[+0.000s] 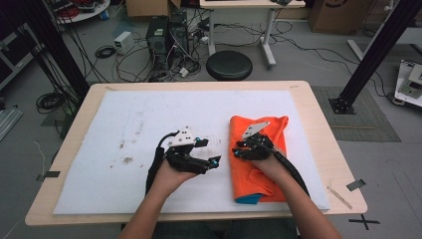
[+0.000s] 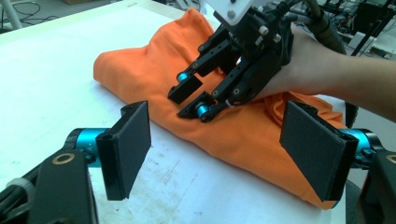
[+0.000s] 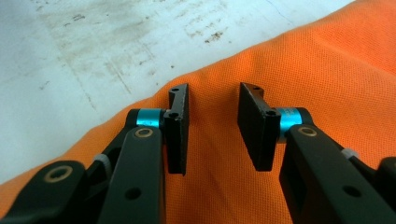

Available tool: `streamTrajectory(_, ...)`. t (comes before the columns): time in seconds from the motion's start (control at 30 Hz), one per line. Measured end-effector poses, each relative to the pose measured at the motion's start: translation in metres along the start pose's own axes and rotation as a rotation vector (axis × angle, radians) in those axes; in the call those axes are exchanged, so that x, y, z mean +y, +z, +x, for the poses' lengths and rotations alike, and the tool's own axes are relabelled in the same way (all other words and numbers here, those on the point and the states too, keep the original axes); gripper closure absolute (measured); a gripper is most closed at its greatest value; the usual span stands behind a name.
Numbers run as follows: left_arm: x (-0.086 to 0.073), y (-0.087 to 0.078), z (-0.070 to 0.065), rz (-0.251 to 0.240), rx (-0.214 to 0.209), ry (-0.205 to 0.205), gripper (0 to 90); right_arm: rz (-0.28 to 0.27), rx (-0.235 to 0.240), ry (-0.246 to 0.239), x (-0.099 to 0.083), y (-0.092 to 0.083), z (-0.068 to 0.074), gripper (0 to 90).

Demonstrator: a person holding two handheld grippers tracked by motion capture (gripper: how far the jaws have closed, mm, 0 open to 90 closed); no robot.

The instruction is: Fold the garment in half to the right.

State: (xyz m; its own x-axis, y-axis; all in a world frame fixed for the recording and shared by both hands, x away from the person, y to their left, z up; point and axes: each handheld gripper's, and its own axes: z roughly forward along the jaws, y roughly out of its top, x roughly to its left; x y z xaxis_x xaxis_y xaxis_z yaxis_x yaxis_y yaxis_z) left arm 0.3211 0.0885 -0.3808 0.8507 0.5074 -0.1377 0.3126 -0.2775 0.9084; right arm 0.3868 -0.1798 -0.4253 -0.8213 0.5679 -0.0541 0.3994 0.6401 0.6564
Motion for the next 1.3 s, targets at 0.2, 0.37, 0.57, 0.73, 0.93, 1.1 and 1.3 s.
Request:
streamTrajectory(0.2, -0.001, 0.000, 0.000, 0.003, 0.003, -0.003, 24.7, -0.062, -0.037, 0.046, 0.000, -0.029, -0.018, 56.8)
streamTrajectory(0.37, -0.001, 0.000, 0.001, 0.001, 0.008, -0.004, 24.7, -0.086, -0.170, 0.122, -0.006, -0.048, -0.047, 55.4)
streamTrajectory(0.57, -0.003, 0.000, 0.005, 0.013, 0.005, -0.014, 24.8, -0.046, -0.258, 0.228, -0.022, -0.049, -0.079, 55.4)
streamTrajectory(0.73, -0.004, 0.001, 0.006, 0.019, 0.000, -0.017, 24.8, -0.002, -0.325, 0.304, -0.043, -0.050, -0.096, 57.9)
streamTrajectory(0.93, -0.004, 0.001, 0.006, 0.019, 0.007, -0.017, 24.8, -0.015, -0.350, 0.426, -0.060, -0.056, -0.111, 61.8)
streamTrajectory(1.1, -0.005, 0.001, 0.006, 0.018, 0.009, -0.024, 24.7, 0.000, -0.286, 0.451, -0.067, -0.046, -0.112, 86.6)
streamTrajectory(1.3, -0.005, 0.001, 0.006, 0.019, 0.006, -0.020, 24.8, -0.034, -0.323, 0.401, -0.066, -0.057, -0.114, 90.0)
